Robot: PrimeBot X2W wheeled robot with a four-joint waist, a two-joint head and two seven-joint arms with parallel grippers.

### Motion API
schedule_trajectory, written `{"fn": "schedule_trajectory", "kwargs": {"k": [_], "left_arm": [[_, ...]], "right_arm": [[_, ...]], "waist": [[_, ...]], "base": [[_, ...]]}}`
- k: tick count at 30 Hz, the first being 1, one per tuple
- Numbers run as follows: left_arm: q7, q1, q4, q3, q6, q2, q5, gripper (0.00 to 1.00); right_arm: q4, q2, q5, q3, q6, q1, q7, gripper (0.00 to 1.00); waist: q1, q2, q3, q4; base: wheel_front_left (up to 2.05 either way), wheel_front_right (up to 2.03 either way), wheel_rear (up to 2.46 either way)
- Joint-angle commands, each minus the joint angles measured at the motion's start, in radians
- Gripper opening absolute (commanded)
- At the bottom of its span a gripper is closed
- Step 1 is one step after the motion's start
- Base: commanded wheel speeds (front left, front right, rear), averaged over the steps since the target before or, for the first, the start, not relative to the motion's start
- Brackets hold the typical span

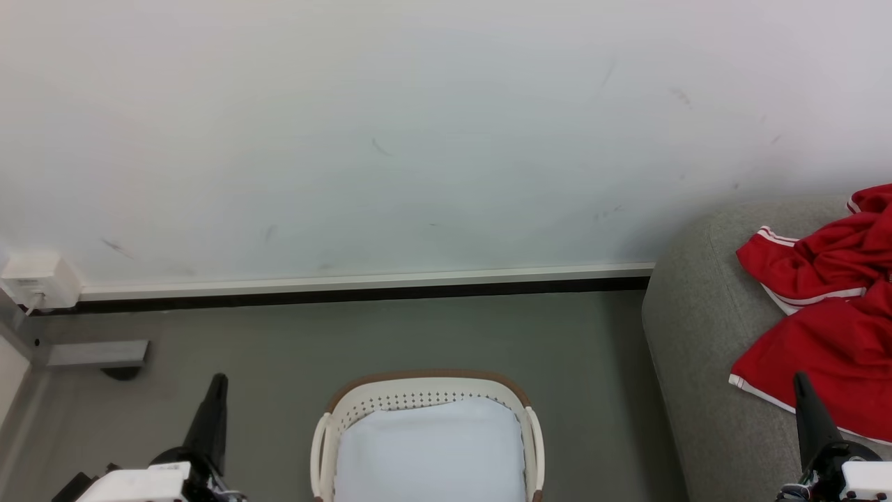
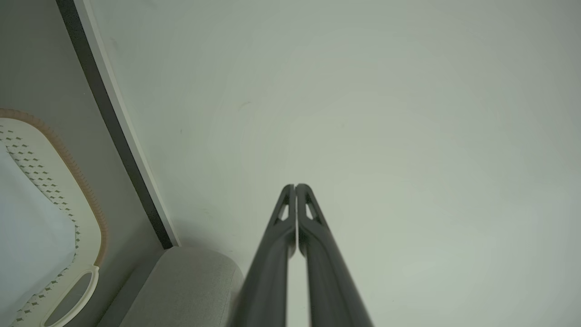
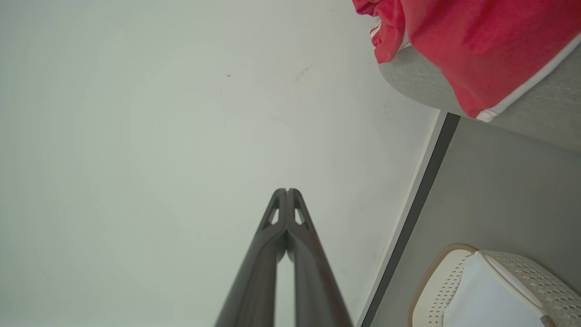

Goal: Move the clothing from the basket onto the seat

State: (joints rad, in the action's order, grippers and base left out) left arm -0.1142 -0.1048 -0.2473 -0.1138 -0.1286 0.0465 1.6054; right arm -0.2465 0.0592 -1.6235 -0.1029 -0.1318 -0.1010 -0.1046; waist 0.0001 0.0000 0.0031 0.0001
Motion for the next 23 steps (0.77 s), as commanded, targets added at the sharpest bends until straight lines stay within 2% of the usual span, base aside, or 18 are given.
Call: {"fn": "schedule_trajectory", "kwargs": {"k": [1,23], "left_arm": [[-0.004,-0.008,0.004,-0.002,-0.005,0.007,0.014,0.0],[-0.004,-0.008,0.004,-0.002,-0.005,0.007,0.014,0.0]], "right_arm": [[0.005,-0.001,0.002,-0.003,0.002,-0.011,-0.003,0.0],[0.004,-0.004,0.005,-0.007,0.002,-0.012,-0.007,0.0]], "waist": [[-0.0001,0.0,0.0,0.0],[-0.0001,0.0,0.0,0.0]], "base": [[0.0,0.0,0.0],[0.0,0.0,0.0]]}}
